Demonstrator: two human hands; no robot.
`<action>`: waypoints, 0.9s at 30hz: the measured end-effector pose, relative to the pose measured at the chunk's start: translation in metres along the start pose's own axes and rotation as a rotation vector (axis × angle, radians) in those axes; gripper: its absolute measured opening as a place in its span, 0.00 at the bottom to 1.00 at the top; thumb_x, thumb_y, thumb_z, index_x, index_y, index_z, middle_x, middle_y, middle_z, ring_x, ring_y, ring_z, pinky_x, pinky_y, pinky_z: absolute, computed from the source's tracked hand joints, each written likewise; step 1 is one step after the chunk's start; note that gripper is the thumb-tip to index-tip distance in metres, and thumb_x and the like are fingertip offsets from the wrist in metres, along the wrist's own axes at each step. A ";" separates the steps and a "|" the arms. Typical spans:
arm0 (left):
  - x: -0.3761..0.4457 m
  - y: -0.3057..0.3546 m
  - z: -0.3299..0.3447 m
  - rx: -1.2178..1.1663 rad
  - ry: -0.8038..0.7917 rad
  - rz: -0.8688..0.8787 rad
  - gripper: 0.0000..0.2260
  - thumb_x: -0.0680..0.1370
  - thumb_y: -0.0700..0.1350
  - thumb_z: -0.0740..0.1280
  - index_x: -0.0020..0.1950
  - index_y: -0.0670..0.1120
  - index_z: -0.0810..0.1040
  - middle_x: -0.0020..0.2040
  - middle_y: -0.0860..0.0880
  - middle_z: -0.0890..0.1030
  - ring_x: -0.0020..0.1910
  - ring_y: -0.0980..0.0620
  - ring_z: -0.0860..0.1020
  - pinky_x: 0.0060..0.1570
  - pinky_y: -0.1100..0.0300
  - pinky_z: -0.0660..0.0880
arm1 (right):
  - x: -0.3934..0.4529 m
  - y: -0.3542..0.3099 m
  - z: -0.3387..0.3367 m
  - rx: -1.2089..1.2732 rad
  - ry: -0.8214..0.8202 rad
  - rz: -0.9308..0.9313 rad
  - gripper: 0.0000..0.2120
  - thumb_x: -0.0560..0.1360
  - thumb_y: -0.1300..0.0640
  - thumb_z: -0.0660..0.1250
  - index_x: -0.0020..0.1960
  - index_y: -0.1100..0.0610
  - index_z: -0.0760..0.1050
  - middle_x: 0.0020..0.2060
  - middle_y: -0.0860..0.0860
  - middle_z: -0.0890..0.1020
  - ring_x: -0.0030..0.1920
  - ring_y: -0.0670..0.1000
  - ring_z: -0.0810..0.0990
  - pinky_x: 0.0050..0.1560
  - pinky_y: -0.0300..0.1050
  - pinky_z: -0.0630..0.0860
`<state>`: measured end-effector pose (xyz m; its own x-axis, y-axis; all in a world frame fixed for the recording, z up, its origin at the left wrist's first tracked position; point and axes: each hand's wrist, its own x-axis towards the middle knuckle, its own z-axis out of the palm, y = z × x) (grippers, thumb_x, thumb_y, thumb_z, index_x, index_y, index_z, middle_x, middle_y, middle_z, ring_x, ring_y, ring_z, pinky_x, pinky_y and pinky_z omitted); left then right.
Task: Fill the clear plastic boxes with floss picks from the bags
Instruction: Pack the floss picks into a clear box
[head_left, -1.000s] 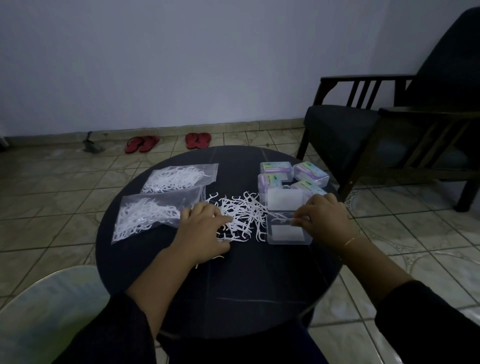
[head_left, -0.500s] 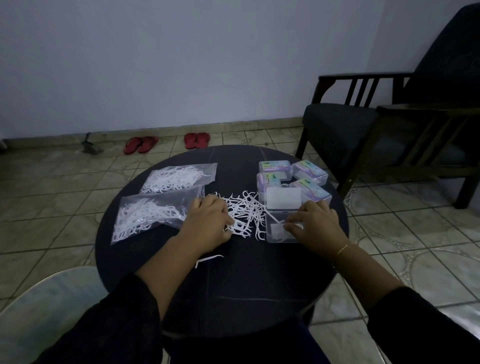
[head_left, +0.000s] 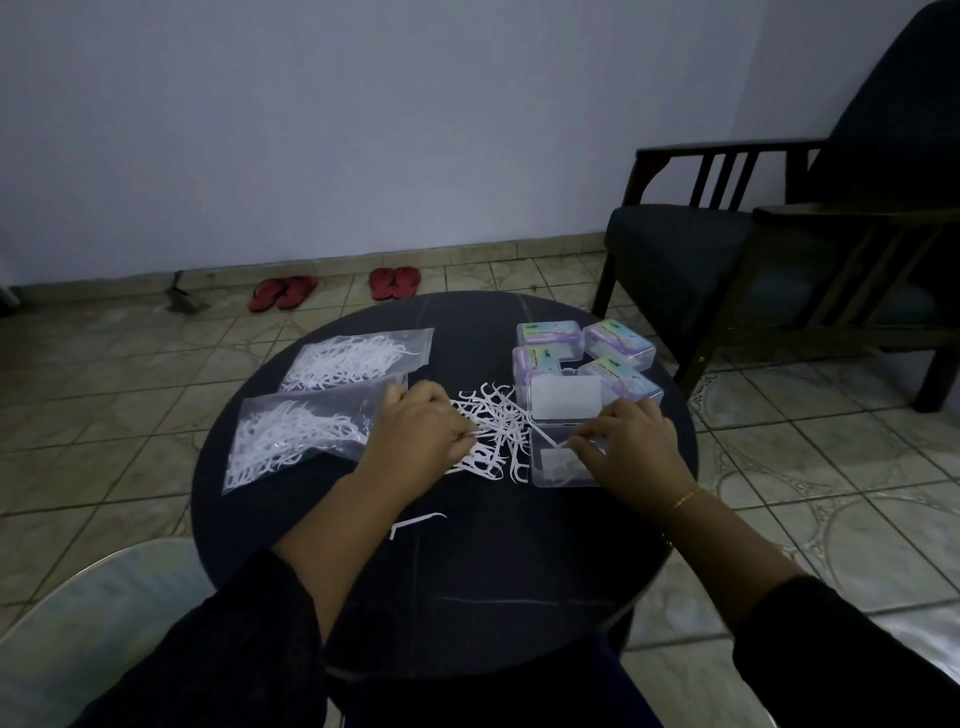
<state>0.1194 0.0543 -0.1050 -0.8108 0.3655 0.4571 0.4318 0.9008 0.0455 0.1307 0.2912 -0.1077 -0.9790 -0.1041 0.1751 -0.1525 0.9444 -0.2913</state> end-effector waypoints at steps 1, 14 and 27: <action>0.004 0.001 -0.002 0.009 0.026 0.011 0.04 0.69 0.49 0.75 0.43 0.53 0.86 0.35 0.56 0.82 0.47 0.51 0.76 0.47 0.56 0.54 | 0.000 0.000 0.000 0.007 0.003 0.004 0.13 0.77 0.43 0.61 0.58 0.43 0.77 0.54 0.46 0.72 0.60 0.49 0.65 0.59 0.45 0.63; 0.052 0.082 0.009 0.144 -0.190 0.227 0.13 0.80 0.55 0.58 0.57 0.57 0.81 0.50 0.53 0.81 0.56 0.51 0.71 0.52 0.52 0.58 | 0.003 0.019 0.009 0.138 0.122 0.089 0.11 0.78 0.50 0.61 0.54 0.49 0.81 0.47 0.49 0.76 0.52 0.50 0.70 0.50 0.42 0.66; 0.025 0.042 0.030 -0.147 -0.094 -0.253 0.13 0.79 0.49 0.62 0.63 0.56 0.78 0.62 0.57 0.78 0.61 0.52 0.70 0.58 0.56 0.59 | -0.005 0.018 0.015 0.203 0.131 0.110 0.13 0.77 0.52 0.64 0.59 0.52 0.78 0.54 0.52 0.74 0.56 0.51 0.69 0.56 0.42 0.71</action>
<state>0.1058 0.1084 -0.1183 -0.9299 0.1605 0.3310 0.2587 0.9250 0.2784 0.1307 0.3039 -0.1283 -0.9674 0.0491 0.2483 -0.0834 0.8644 -0.4959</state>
